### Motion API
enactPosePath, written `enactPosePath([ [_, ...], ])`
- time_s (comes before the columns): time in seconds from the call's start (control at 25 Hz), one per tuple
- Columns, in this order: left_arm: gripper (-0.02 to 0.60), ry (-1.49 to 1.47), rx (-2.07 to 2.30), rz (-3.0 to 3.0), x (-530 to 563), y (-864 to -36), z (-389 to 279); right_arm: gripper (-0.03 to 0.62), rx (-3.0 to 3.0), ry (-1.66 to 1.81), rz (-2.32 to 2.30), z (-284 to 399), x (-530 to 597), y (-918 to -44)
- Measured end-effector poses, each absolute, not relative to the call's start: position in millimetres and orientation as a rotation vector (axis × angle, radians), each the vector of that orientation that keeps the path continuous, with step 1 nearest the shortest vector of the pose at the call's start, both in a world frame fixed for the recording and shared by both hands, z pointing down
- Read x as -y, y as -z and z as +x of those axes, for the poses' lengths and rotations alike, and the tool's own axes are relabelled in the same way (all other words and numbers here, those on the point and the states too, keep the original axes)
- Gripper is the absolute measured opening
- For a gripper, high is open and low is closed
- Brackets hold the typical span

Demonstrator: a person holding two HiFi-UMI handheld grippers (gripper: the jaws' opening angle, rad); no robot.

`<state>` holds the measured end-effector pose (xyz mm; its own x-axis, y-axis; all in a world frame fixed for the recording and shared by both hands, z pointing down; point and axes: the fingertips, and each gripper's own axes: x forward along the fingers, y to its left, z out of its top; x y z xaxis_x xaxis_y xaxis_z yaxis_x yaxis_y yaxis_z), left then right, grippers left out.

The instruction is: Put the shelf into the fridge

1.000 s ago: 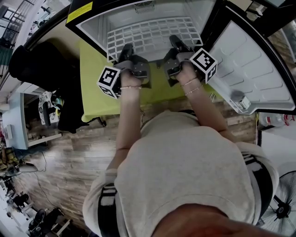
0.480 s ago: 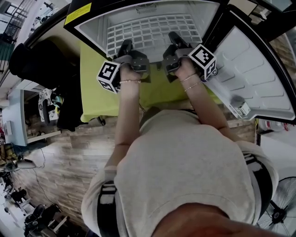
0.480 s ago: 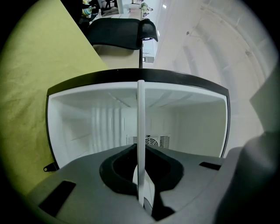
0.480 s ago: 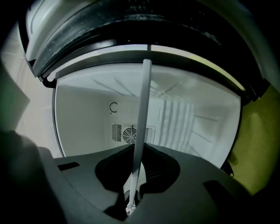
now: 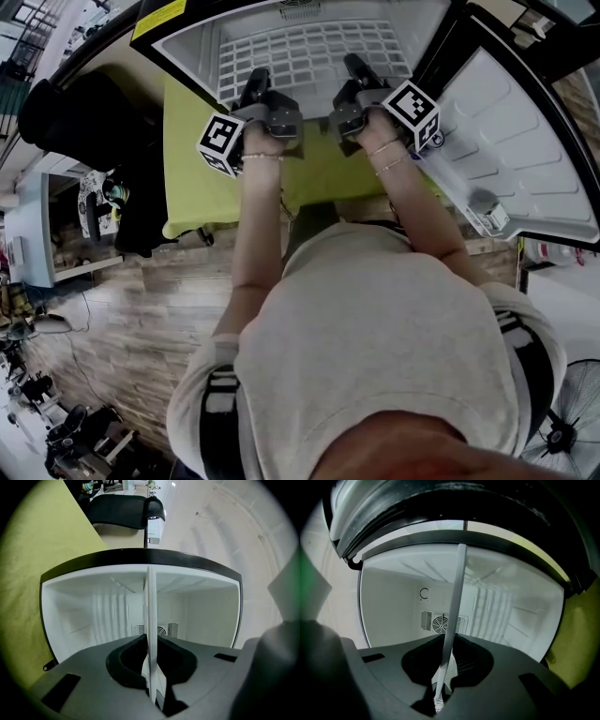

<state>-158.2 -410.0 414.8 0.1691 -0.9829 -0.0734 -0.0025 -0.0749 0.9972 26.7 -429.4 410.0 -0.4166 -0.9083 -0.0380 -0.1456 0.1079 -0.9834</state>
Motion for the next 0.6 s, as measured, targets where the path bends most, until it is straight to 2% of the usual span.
enactPosePath([
  [0.12,0.079,1.150,1.039,1.377,409.3,-409.7,-156.2,0.054,-1.725,1.361,-1.036,25.9,429.3,-408.8],
  [0.24,0.124,1.181,1.016,1.397,405.0,-402.7,-156.0,0.141,-1.766,1.367,-1.003,17.7,424.4,-403.7],
  [0.6,0.112,1.132,1.025,1.419,383.2,-404.2,-143.5,0.121,-1.748,1.401,-0.954,8.1,398.5,-409.0],
])
